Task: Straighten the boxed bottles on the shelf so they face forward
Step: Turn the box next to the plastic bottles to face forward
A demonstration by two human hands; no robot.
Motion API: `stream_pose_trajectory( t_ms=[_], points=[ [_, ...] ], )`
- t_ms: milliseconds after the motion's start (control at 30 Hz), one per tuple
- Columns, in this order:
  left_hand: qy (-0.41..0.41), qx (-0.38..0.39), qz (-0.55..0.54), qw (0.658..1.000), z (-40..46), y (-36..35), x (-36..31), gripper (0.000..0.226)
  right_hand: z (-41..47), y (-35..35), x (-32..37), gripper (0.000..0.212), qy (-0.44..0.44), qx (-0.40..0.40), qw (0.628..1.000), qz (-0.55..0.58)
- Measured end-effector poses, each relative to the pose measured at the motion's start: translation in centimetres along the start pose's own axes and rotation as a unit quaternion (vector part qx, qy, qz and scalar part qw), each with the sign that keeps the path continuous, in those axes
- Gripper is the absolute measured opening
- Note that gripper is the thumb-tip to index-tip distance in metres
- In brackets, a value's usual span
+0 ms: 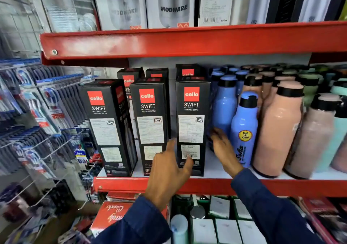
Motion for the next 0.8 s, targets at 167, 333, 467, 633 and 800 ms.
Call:
stream_pose_trajectory(
  t_ms=[167, 333, 467, 633, 800],
  points=[
    [-0.004, -0.003, -0.08, 0.997, -0.2, -1.5, -0.9, 0.069, 1.3, -1.4, -0.5, 0.05, 0.001, 0.093, 0.995, 0.031],
    [-0.002, 0.008, -0.091, 0.996, 0.4, -2.8, -1.0, 0.099, -0.6, 0.5, 1.2, 0.046, 0.029, 0.076, 0.995, 0.059],
    [-0.016, 0.022, -0.109, 0.994, 1.3, -3.5, -0.8, 0.094, -2.3, 2.4, 1.9, 0.034, 0.085, 0.014, 0.995, 0.05],
    [-0.013, 0.031, -0.159, 0.987, 2.9, -4.1, 0.5, 0.075, -4.0, 2.9, 1.7, 0.038, 0.118, -0.057, 0.991, 0.013],
    [-0.001, 0.06, -0.17, 0.984, 3.1, -4.6, 1.3, 0.066, -5.8, 2.4, 1.8, 0.039, 0.121, -0.074, 0.99, -0.005]
  ],
)
Point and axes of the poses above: each hand's wrist, its own z-axis towards the middle knuckle, its own y-axis out of the back of the hand, x = y × z, the point moved 5 cm from there along z, towards the middle knuckle, and after that the axes turned 5 degrees about -z, right-handed, at the moved point
